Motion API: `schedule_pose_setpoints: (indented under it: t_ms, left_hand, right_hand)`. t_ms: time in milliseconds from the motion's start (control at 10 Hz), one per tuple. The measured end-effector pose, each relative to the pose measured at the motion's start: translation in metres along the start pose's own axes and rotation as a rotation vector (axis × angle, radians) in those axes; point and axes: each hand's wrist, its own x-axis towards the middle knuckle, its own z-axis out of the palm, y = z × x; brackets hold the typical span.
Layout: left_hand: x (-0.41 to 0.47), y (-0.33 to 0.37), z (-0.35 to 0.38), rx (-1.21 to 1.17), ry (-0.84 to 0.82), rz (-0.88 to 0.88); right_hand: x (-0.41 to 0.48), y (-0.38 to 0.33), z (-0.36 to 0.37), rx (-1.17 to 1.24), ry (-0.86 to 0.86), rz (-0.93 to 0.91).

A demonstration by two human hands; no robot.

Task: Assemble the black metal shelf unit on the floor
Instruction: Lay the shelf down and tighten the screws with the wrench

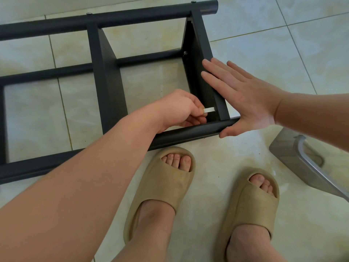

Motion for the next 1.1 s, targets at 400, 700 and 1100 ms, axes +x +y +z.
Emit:
schedule_pose_setpoints:
  t_ms: [400,700,1100]
  left_hand:
    - [-0.002,0.001,0.006,0.298,-0.020,0.050]
    - [-0.001,-0.004,-0.004,0.170,0.028,0.053]
    - [0.010,0.007,0.009,-0.291,0.059,-0.156]
  right_hand:
    - [0.000,-0.001,-0.001,0.002,-0.006,0.001]
    - [0.000,-0.001,-0.001,0.008,-0.005,0.001]
    - [0.000,-0.001,-0.001,0.012,-0.001,0.003]
